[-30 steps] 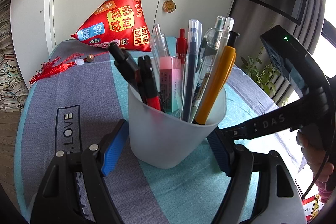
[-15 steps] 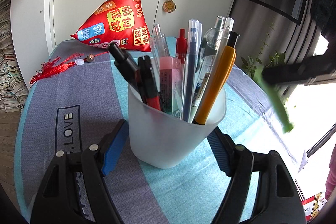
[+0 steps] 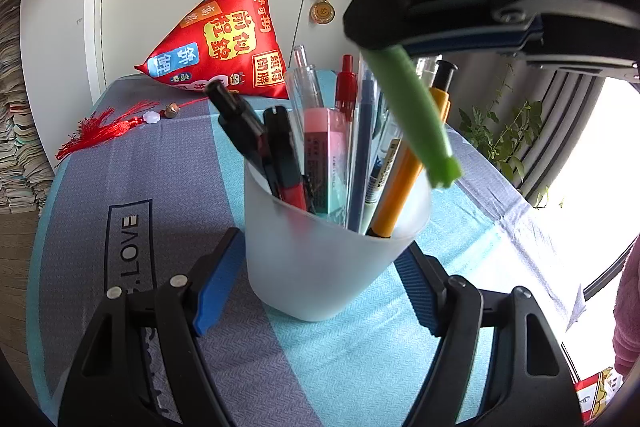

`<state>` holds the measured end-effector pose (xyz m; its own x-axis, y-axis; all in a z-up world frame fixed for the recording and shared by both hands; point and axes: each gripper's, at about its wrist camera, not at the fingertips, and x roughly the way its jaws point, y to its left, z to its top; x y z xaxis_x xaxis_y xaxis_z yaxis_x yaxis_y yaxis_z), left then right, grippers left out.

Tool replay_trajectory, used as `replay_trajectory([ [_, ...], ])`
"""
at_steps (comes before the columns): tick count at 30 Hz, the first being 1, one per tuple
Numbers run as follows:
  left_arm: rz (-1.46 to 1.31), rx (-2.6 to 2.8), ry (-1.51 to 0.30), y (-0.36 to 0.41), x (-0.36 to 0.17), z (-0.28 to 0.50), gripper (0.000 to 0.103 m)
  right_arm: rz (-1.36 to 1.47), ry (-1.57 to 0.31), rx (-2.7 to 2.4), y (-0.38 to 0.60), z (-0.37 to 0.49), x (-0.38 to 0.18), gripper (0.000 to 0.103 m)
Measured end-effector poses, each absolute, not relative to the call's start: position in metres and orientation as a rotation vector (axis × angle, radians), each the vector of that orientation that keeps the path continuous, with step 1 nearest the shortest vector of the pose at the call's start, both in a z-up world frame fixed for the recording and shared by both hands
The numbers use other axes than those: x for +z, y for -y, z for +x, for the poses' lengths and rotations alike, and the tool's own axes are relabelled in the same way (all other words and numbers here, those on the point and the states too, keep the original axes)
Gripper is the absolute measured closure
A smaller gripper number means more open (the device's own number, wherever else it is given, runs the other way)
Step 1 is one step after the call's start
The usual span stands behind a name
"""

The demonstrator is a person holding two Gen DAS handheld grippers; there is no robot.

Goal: Organize stationery
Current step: 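Lift the green highlighter and drop it into the cup, then lower the cup onto the table with the left gripper and withdraw both tools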

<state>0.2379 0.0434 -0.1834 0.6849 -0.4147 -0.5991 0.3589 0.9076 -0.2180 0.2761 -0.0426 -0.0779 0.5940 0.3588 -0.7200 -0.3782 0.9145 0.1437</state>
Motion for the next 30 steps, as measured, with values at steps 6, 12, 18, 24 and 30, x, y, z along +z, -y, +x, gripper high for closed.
replay_trajectory([
  [6, -0.085, -0.436, -0.690, -0.044, -0.183, 0.238, 0.028, -0.020, -0.813, 0.405, 0.053, 0.276, -0.082, 0.088],
  [12, -0.086, -0.435, -0.693, -0.044, -0.184, 0.239, 0.028, -0.004, -0.800, 0.407, 0.064, 0.263, -0.080, 0.088],
  [18, -0.084, -0.434, -0.692, -0.044, -0.184, 0.238, 0.028, -0.057, -0.758, 0.328, 0.082, 0.236, -0.086, 0.087],
  [24, -0.084, -0.433, -0.691, -0.044, -0.183, 0.238, 0.028, -0.037, -0.786, 0.296, 0.098, 0.231, -0.095, 0.087],
  [30, -0.085, -0.435, -0.692, -0.044, -0.183, 0.238, 0.028, -0.008, -0.804, 0.276, 0.111, 0.229, -0.109, 0.087],
])
